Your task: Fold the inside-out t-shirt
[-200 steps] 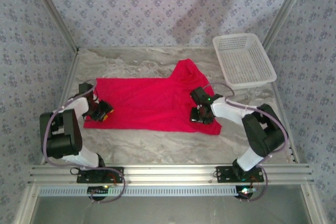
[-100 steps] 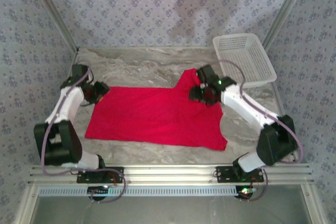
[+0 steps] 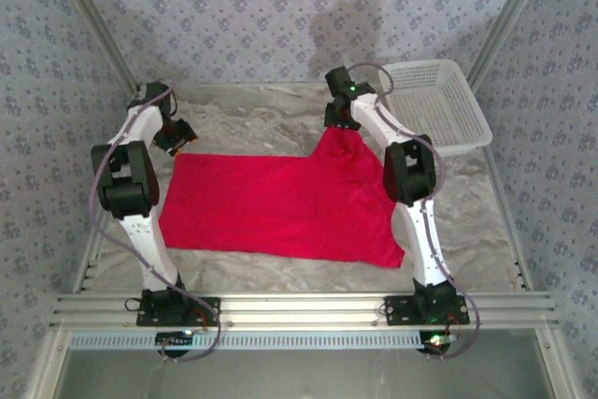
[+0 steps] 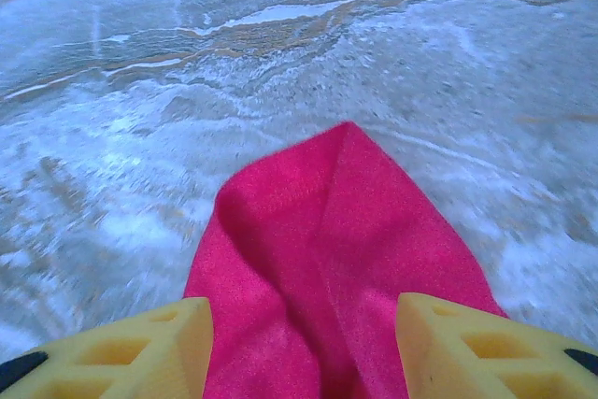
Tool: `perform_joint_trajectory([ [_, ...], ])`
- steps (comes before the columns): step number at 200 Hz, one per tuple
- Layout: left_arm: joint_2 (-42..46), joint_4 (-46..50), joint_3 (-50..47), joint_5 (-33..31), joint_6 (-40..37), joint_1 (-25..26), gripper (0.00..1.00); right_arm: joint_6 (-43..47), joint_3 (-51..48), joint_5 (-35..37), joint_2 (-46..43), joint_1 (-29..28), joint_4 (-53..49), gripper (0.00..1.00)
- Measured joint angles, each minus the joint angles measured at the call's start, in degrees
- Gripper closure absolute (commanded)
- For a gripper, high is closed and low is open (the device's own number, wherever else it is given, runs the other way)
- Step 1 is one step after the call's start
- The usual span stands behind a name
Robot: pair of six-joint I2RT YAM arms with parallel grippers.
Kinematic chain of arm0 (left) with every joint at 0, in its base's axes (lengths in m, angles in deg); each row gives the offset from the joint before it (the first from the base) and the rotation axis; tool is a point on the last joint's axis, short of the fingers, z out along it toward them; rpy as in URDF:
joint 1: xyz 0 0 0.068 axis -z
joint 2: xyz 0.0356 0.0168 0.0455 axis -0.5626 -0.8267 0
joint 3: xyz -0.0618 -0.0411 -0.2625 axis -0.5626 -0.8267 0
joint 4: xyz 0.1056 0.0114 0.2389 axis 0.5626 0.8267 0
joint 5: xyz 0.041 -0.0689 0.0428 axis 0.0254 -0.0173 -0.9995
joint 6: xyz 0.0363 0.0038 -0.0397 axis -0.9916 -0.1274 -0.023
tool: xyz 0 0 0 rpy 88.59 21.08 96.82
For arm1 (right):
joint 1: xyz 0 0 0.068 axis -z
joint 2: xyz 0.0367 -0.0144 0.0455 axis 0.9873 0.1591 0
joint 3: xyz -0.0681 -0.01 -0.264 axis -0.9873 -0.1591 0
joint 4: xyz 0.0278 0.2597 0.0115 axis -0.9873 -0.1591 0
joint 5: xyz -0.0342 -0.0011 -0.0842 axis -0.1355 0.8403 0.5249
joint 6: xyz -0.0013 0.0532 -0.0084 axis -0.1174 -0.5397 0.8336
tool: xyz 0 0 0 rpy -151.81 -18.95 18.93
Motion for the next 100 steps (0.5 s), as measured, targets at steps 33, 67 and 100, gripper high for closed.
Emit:
perform_joint_trajectory([
  [33, -1.9, 1.0, 1.2, -2.0, -0.9, 0.1, 0.53, 2.3, 3.1, 0.8, 3.2, 0.3, -3.2, 0.42],
  [67, -4.2, 1.9, 1.4, -4.8, -1.7, 0.1, 0.52, 3.6, 3.4, 0.8, 3.2, 1.2, -4.3, 0.40],
  [100, -4.4, 2.3, 1.4, -7.6, -2.2, 0.1, 0.51, 4.5, 3.5, 0.5, 3.2, 2.3, -4.2, 0.40],
])
